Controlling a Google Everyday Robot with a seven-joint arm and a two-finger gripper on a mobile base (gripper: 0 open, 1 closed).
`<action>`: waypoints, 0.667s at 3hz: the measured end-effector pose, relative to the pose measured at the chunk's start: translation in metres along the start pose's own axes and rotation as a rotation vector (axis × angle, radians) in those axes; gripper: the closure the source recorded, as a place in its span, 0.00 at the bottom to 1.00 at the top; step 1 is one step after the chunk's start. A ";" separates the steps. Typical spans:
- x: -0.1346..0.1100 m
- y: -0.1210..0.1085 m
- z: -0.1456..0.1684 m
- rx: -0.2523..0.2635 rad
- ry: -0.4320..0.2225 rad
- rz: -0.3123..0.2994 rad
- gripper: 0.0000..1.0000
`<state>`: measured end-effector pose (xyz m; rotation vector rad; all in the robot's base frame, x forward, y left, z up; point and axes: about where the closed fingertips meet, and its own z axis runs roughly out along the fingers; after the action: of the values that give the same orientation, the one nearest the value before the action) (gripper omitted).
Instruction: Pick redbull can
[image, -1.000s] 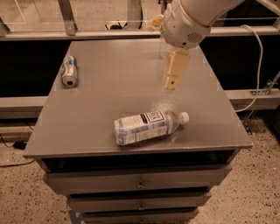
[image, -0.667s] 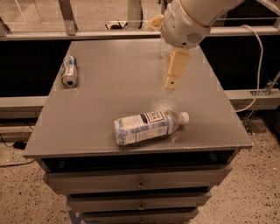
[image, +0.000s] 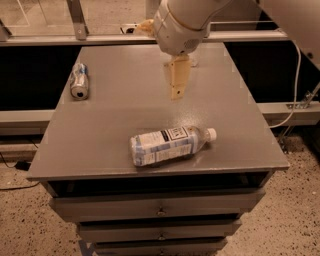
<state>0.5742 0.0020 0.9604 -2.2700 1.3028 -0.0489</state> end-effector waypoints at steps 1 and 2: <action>-0.004 -0.024 0.034 -0.001 0.070 -0.152 0.00; -0.006 -0.052 0.069 -0.002 0.103 -0.295 0.00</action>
Offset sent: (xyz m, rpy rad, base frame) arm 0.0971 0.0892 -0.0550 -0.2455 -0.2522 0.3507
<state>0.6313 0.0570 0.9257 -2.4722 1.0056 -0.2705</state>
